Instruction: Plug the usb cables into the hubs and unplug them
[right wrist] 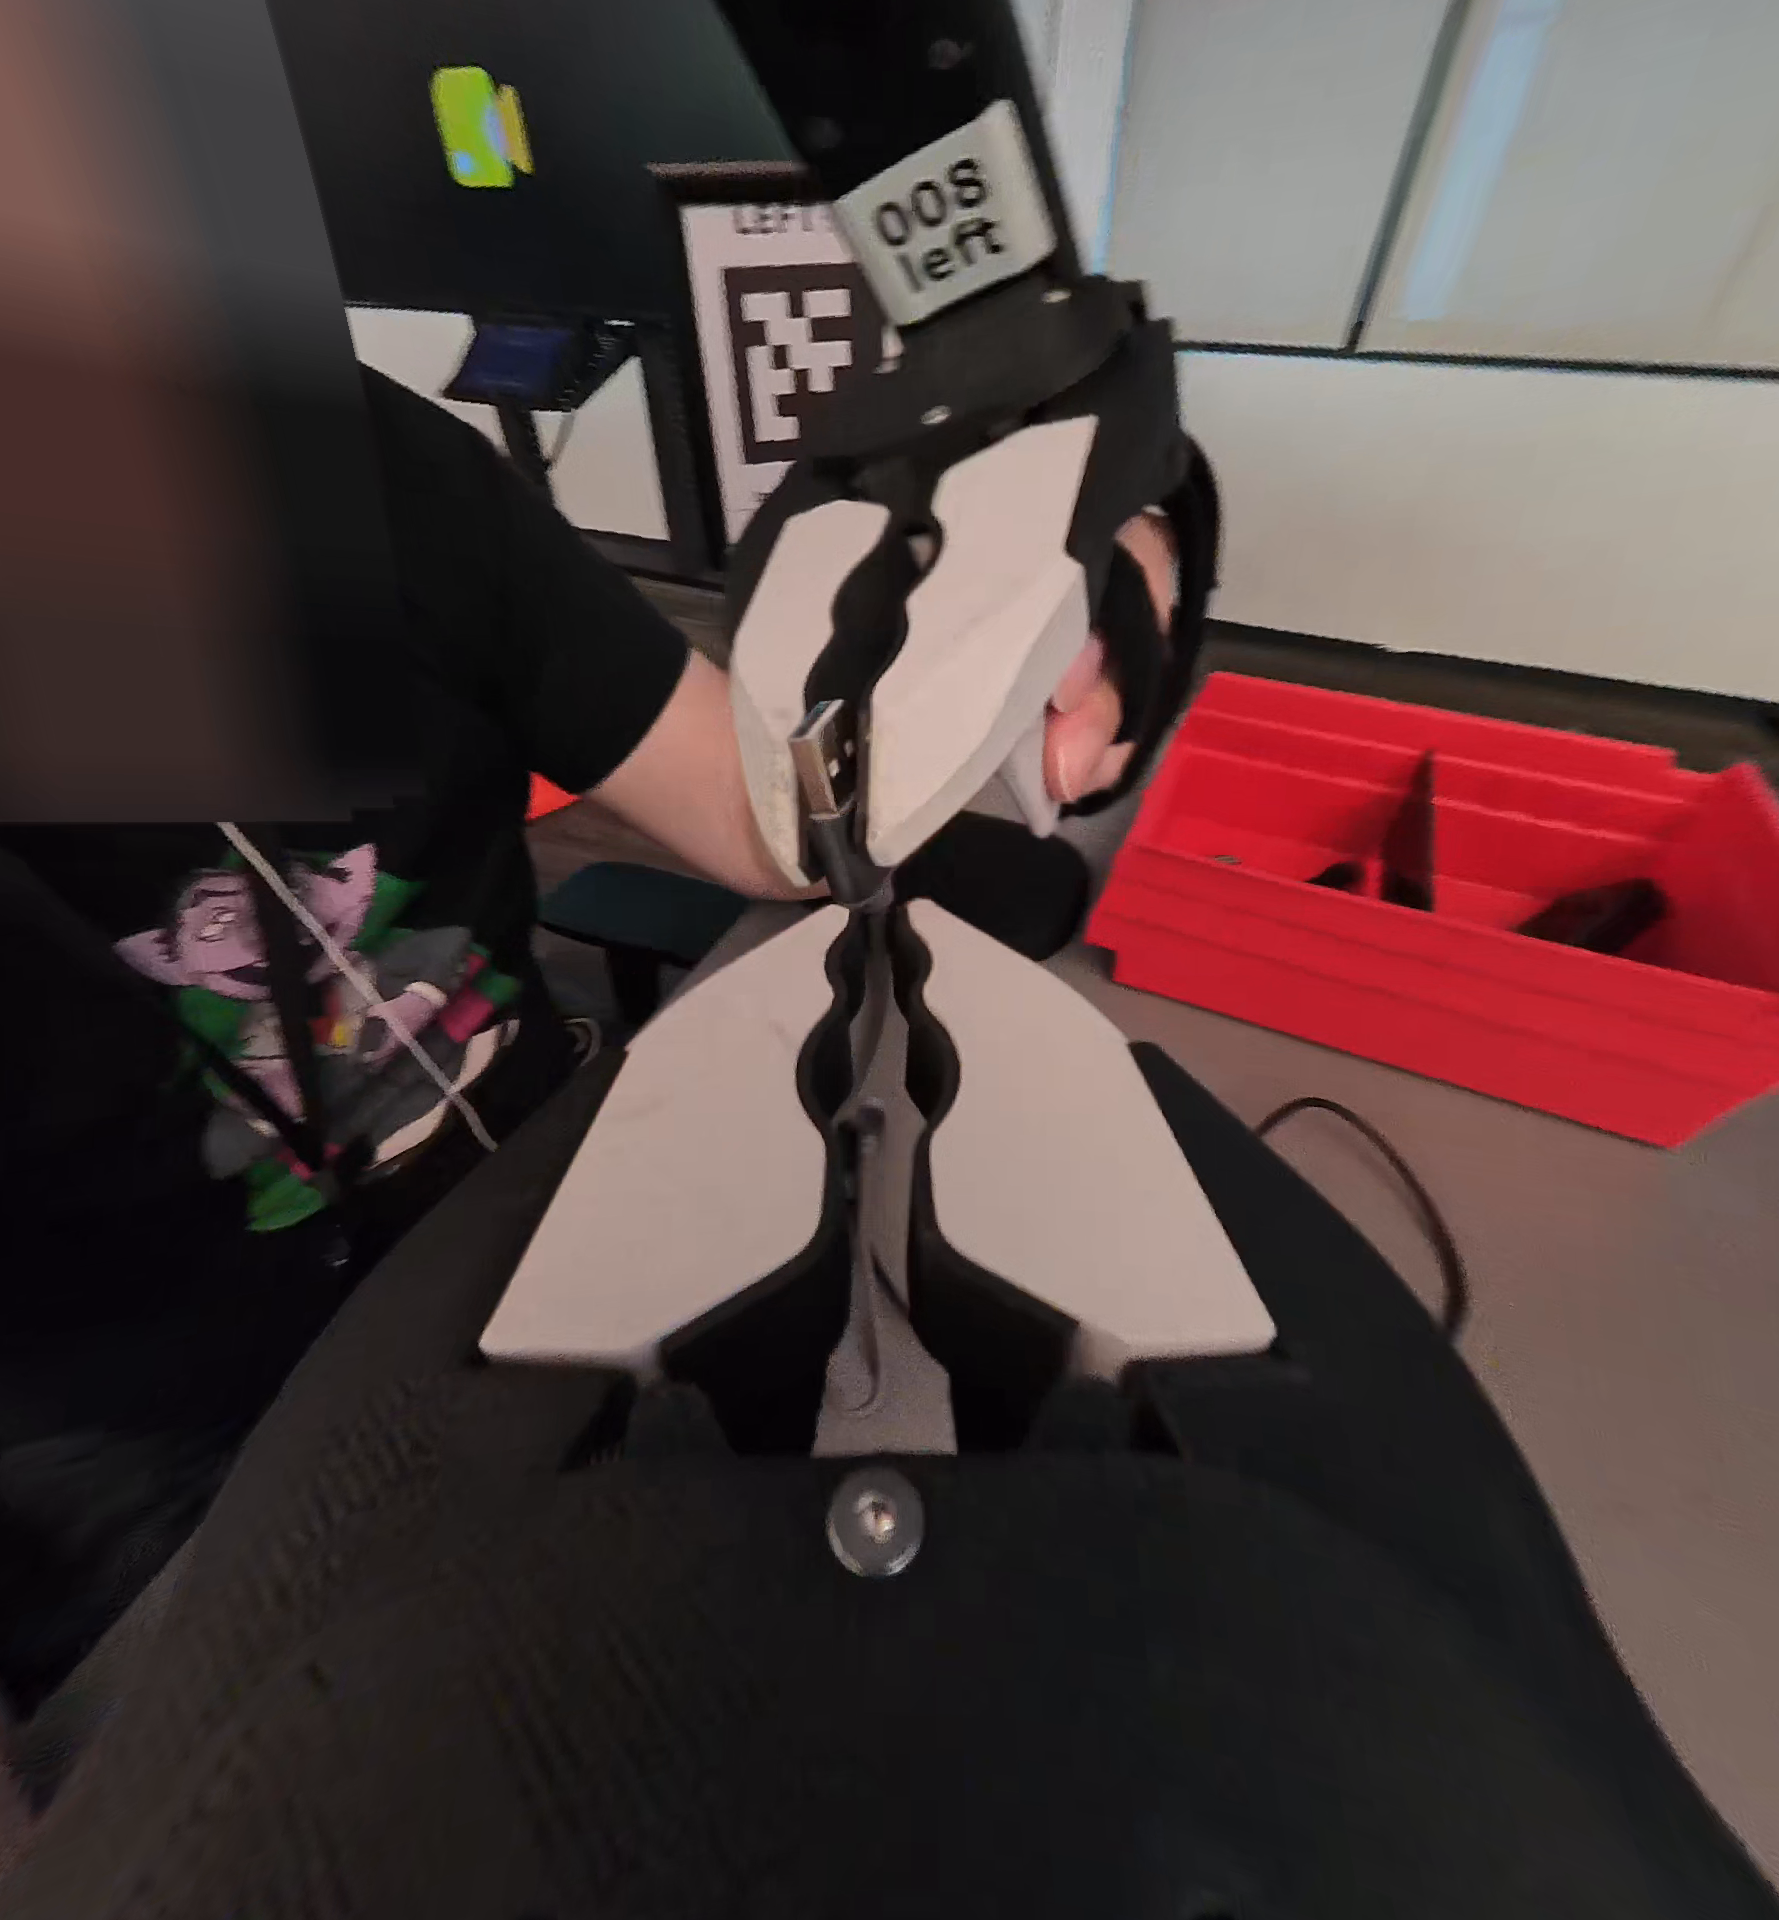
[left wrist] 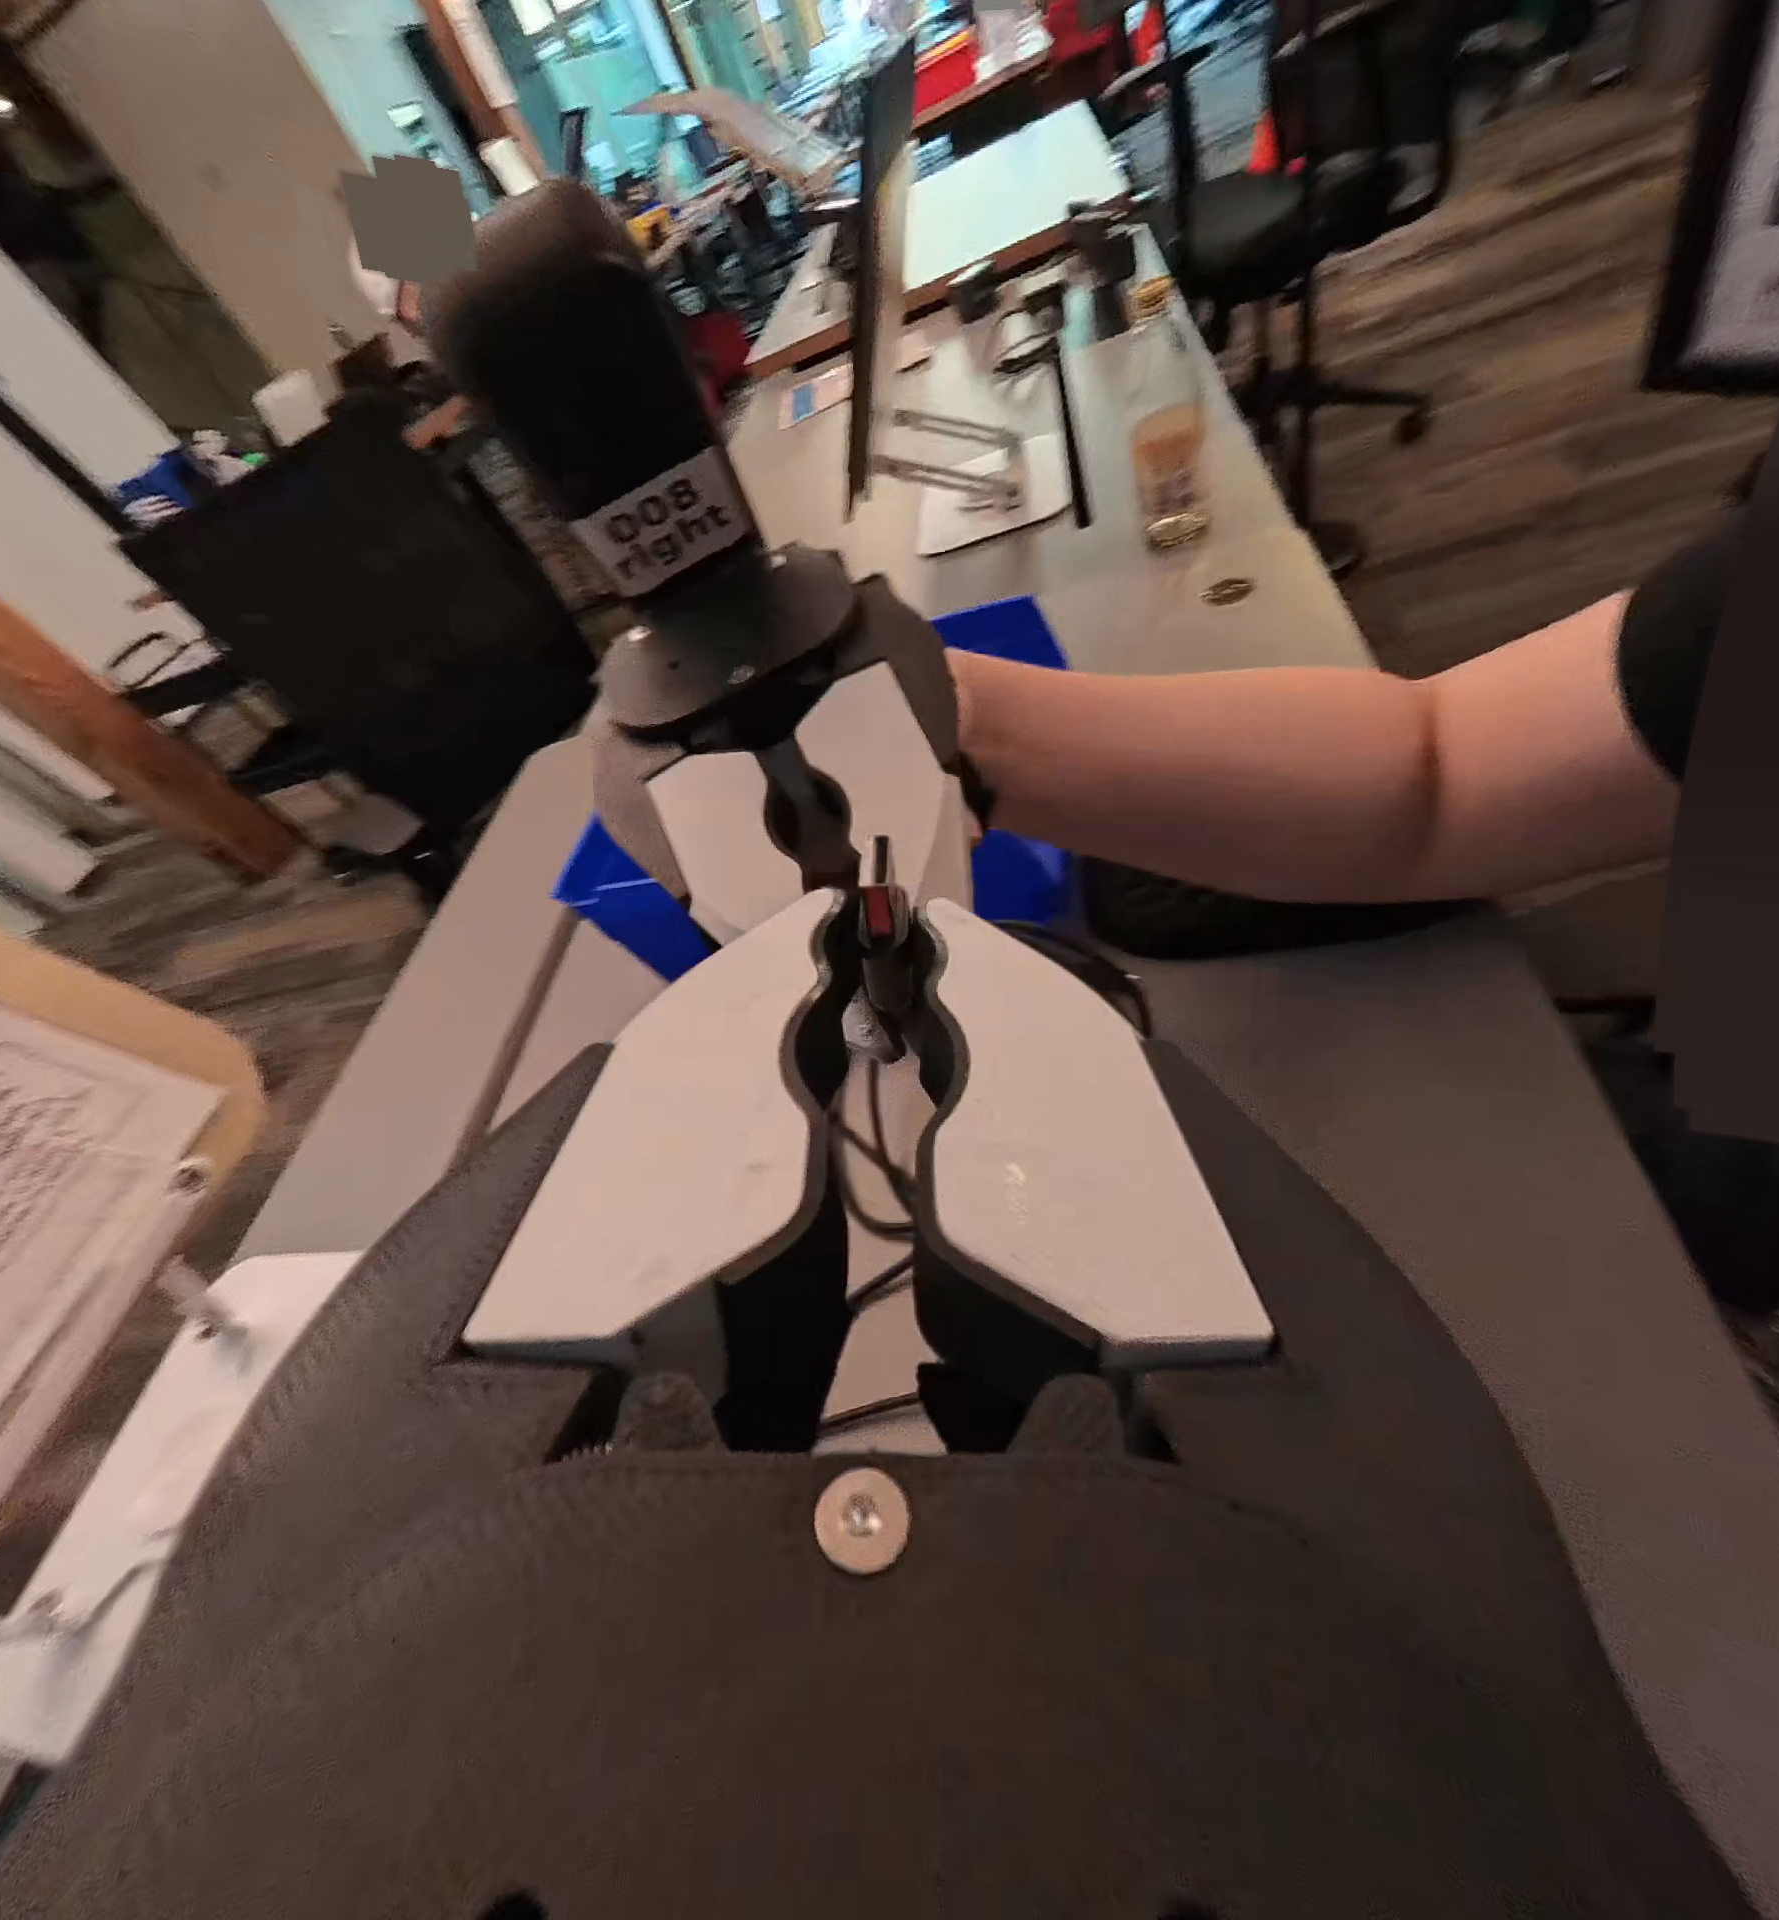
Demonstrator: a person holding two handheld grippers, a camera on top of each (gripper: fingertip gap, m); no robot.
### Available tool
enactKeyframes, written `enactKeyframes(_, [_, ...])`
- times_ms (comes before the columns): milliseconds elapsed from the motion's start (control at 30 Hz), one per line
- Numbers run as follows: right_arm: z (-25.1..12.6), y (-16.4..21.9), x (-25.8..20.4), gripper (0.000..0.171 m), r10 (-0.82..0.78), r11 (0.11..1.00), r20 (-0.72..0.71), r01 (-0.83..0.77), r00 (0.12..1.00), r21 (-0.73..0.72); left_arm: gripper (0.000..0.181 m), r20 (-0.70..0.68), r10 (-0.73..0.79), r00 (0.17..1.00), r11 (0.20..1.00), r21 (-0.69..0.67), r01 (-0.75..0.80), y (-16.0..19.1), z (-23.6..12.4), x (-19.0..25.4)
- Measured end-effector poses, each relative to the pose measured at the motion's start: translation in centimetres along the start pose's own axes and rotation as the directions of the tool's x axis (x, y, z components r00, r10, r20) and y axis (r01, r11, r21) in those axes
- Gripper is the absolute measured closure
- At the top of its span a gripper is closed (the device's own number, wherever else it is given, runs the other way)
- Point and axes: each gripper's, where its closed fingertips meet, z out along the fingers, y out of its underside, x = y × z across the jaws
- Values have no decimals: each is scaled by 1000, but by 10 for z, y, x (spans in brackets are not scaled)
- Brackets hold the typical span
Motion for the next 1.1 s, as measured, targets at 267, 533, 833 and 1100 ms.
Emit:
enactKeyframes(267, [6, -14, 28, 155, 34, 994, -157, -17, 987, 108, 173, 136, -125, 983, 992, 48, 120, 0, -10, -33])
enactKeyframes(533, [2, -20, 39, 166, 154, 982, -191, -128, 969, 140, 173, 125, -277, 953, 955, 147, 258, -4, -15, -46])
enactKeyframes(833, [4, -20, 61, 166, 171, 984, -390, -134, 905, 121, 173, 126, -451, 884, 885, 191, 424, 4, -24, -66])
enactKeyframes(1100, [-17, -18, 90, 167, 149, 986, -585, -77, 797, 146, 173, 247, -555, 794, 826, 282, 489, 23, -21, -97])
